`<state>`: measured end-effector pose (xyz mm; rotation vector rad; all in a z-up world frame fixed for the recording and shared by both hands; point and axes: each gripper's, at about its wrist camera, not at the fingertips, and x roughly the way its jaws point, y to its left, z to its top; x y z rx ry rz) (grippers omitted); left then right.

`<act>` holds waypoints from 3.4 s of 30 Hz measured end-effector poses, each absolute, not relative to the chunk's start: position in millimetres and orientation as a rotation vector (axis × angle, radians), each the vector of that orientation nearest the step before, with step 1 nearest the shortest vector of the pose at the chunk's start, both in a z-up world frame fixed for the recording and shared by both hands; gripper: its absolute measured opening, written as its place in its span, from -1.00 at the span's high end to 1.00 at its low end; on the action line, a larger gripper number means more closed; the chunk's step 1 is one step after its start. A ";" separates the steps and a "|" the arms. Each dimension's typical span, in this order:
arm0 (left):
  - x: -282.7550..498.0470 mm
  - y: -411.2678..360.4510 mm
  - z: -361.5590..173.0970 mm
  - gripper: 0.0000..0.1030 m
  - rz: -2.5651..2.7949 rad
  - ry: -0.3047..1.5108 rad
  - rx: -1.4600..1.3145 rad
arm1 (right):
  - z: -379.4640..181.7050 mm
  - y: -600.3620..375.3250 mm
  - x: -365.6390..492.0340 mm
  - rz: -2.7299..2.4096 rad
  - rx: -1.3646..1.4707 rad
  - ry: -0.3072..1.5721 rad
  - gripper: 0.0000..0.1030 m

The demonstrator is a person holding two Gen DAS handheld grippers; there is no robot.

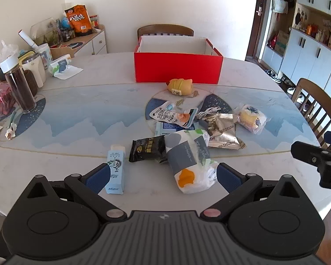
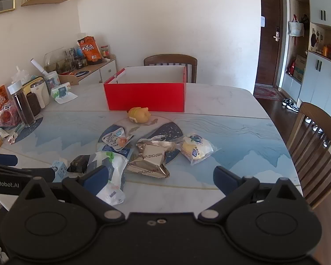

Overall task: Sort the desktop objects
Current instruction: 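Reach the left tool to the blue carton while the right tool reaches the tissue pack, then grasp the blue carton with the left tool while the right tool grasps the tissue pack, lift both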

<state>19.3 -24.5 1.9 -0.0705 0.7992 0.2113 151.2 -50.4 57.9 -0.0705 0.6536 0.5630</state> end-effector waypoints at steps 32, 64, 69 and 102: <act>61.2 39.2 -66.4 -0.99 0.205 0.872 0.003 | 24.2 39.1 170.7 0.689 -0.147 0.728 -0.96; 89.0 88.0 -111.1 0.11 0.056 0.949 0.016 | -38.6 119.4 197.8 0.577 -0.221 0.938 -0.20; 89.4 91.8 -109.8 0.25 0.045 0.949 0.002 | -37.1 119.5 198.2 0.564 -0.226 0.947 -0.20; 79.3 141.2 -59.8 0.45 0.013 0.915 -0.018 | 43.5 119.3 188.3 0.635 -0.265 0.848 0.17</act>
